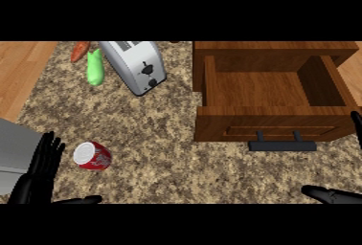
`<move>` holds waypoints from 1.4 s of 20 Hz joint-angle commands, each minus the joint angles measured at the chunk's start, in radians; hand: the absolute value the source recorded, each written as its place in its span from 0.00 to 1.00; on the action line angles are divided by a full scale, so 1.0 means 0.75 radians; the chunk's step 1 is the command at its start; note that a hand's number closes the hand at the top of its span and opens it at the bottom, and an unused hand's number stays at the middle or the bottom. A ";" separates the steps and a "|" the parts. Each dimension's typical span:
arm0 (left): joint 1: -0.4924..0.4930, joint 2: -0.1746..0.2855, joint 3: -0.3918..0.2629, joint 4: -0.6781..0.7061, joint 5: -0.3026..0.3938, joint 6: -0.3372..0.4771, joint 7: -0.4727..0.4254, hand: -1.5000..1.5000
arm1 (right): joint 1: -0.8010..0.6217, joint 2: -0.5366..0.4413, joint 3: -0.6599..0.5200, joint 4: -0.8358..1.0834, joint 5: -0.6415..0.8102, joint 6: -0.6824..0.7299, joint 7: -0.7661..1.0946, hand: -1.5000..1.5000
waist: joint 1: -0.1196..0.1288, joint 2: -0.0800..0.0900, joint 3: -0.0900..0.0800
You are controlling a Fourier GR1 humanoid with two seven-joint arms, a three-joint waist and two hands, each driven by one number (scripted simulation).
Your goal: Pick up the can, place it into the drawer and close the drawer
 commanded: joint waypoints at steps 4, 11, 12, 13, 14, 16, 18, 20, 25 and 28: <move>-0.041 -0.014 -0.007 0.256 -0.017 0.079 -0.181 0.00 | -0.010 0.001 -0.014 -0.029 0.014 0.007 0.025 0.00 | 0.001 0.000 0.000; -0.087 0.073 0.120 0.516 0.030 -0.007 -0.334 0.00 | 0.087 0.017 -0.064 -0.151 -0.047 0.046 0.065 0.00 | -0.001 -0.001 0.000; -0.217 0.086 0.134 0.602 0.012 0.048 -0.315 0.00 | 0.075 0.037 -0.024 -0.098 -0.001 0.053 0.031 0.00 | -0.002 0.000 0.000; -0.180 0.099 0.143 0.587 0.044 0.005 -0.308 0.00 | 0.003 -0.050 -0.129 -0.140 -0.096 0.054 0.145 0.00 | -0.001 0.000 0.000; -0.198 0.099 0.163 0.759 0.029 -0.008 -0.465 0.00 | -0.001 -0.003 -0.066 -0.083 -0.030 0.045 0.056 0.00 | -0.001 0.001 0.000; -0.238 0.088 0.150 0.741 0.017 0.043 -0.400 0.00 | 0.014 -0.008 -0.139 0.049 -0.071 0.083 -0.034 0.00 | -0.001 0.001 0.000; -0.294 0.113 0.165 0.791 0.036 0.037 -0.406 0.00 | -0.048 -0.070 -0.165 -0.089 -0.108 0.061 0.150 0.00 | -0.001 0.000 0.000; -0.312 0.072 0.156 0.974 0.002 0.065 -0.557 0.00 | 0.114 0.045 -0.071 -0.174 -0.037 0.084 0.054 0.00 | -0.006 0.000 0.000; -0.500 0.146 0.238 1.278 0.043 0.071 -0.670 0.00 | 0.038 0.002 -0.097 -0.222 -0.076 0.065 0.202 0.00 | -0.007 0.001 -0.001; -0.483 0.166 0.215 1.275 0.064 0.037 -0.621 0.00 | 0.030 0.092 0.016 -0.122 0.106 0.035 0.071 0.00 | -0.001 0.001 0.000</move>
